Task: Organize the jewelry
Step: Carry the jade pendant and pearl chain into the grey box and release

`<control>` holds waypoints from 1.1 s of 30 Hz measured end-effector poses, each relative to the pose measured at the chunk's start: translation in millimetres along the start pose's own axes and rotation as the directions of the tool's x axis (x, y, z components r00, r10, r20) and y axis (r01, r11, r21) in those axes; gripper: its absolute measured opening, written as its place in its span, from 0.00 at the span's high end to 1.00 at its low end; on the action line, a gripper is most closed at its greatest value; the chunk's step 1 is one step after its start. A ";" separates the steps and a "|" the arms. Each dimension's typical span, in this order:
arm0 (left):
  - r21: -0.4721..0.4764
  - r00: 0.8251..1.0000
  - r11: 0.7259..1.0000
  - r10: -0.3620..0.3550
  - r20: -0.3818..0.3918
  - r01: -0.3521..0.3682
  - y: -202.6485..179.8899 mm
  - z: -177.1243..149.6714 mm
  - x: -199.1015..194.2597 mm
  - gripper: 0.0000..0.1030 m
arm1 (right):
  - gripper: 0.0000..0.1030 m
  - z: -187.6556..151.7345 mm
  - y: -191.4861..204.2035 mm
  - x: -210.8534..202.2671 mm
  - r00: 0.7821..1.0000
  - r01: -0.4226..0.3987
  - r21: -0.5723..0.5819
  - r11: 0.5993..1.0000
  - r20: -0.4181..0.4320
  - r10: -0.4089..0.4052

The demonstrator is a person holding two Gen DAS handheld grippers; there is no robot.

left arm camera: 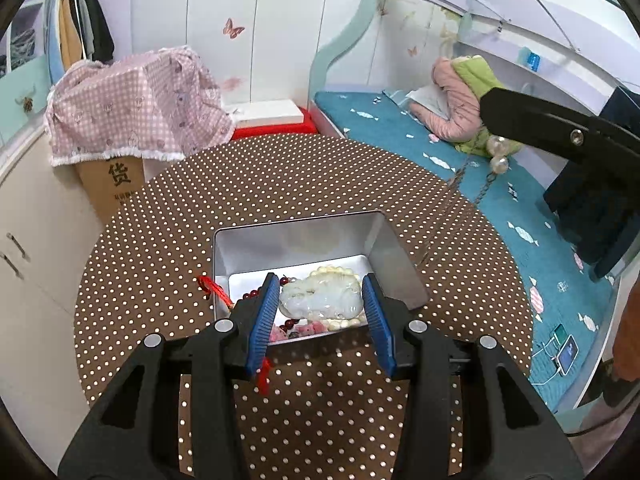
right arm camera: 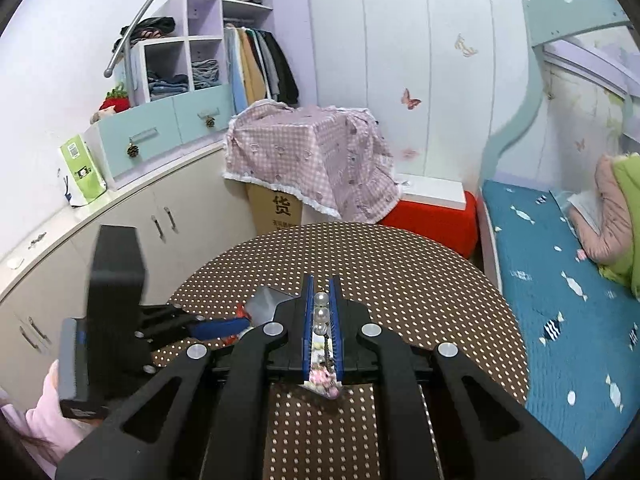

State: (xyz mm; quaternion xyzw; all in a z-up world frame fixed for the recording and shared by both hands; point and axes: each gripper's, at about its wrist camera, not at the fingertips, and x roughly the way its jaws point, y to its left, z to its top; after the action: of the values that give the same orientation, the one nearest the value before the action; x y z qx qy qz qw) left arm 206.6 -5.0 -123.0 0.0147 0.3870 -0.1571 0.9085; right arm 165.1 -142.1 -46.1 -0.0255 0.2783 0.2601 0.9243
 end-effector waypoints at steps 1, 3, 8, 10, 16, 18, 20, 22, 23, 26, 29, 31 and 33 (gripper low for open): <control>-0.004 1.000 1.000 -0.005 -0.005 0.004 1.5 0.5 3.5 0.59 | 0.93 -0.8 0.3 6.0 1.000 -0.006 0.000 1.000 -0.012 0.006; -0.015 1.000 1.000 -0.010 -0.022 0.010 5.1 0.2 12.7 0.61 | 0.93 -5.7 0.1 20.5 0.999 -0.018 0.000 1.000 -0.050 0.018; -0.019 0.999 1.000 -0.013 -0.047 0.012 9.4 -0.2 26.7 0.61 | 0.93 -15.4 -5.5 52.5 0.990 -0.040 0.044 0.998 -0.133 0.046; -0.021 0.999 1.000 -0.012 -0.051 0.011 11.8 0.3 29.9 0.60 | 0.93 -17.9 -6.8 58.9 0.987 -0.044 0.056 0.997 -0.155 0.052; -0.019 0.999 1.000 -0.003 -0.051 0.002 14.2 1.8 31.8 0.52 | 0.91 -25.5 -10.3 63.6 0.981 -0.046 0.081 0.996 -0.182 0.060; -0.027 0.999 1.000 -0.002 -0.046 0.001 15.4 2.3 30.5 0.50 | 0.82 -27.6 -12.1 63.5 0.981 -0.035 0.087 0.996 -0.190 0.051; -0.022 0.999 1.000 0.004 -0.037 -0.005 14.7 2.3 26.3 0.50 | 0.73 -28.5 -13.6 62.2 0.981 -0.023 0.098 0.995 -0.191 0.042; -0.024 1.000 1.000 0.012 -0.027 -0.013 15.3 1.9 20.3 0.50 | 0.69 -28.0 -13.1 58.9 0.982 -0.016 0.095 0.995 -0.186 0.034; -0.027 1.000 0.999 0.020 -0.018 -0.020 16.4 1.5 16.0 0.50 | 0.68 -26.9 -11.5 59.3 0.982 -0.017 0.092 0.996 -0.184 0.034; -0.042 0.999 0.998 0.038 0.000 -0.038 21.5 -0.8 3.8 0.50 | 0.67 -24.7 -4.8 58.0 0.983 -0.029 0.082 0.996 -0.177 0.044; -0.053 0.998 0.997 0.059 0.015 -0.058 26.6 -4.4 -8.2 0.50 | 0.66 -22.3 4.5 60.2 0.982 -0.052 0.069 0.996 -0.180 0.063; -0.062 0.997 0.996 0.072 0.019 -0.071 32.4 -7.9 -14.5 0.50 | 0.66 -20.9 12.5 62.9 0.980 -0.064 0.053 0.997 -0.185 0.073; -0.072 0.996 0.993 0.092 0.019 -0.090 40.1 -12.3 -20.1 0.50 | 0.66 -19.5 22.4 67.2 0.977 -0.084 0.038 0.996 -0.192 0.090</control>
State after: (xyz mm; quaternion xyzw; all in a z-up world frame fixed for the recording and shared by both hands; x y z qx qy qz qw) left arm 196.8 40.5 -121.1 -0.0019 0.3812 -0.1018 0.9189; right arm 191.9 -95.1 -95.9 -0.0249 0.3715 0.2926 0.8808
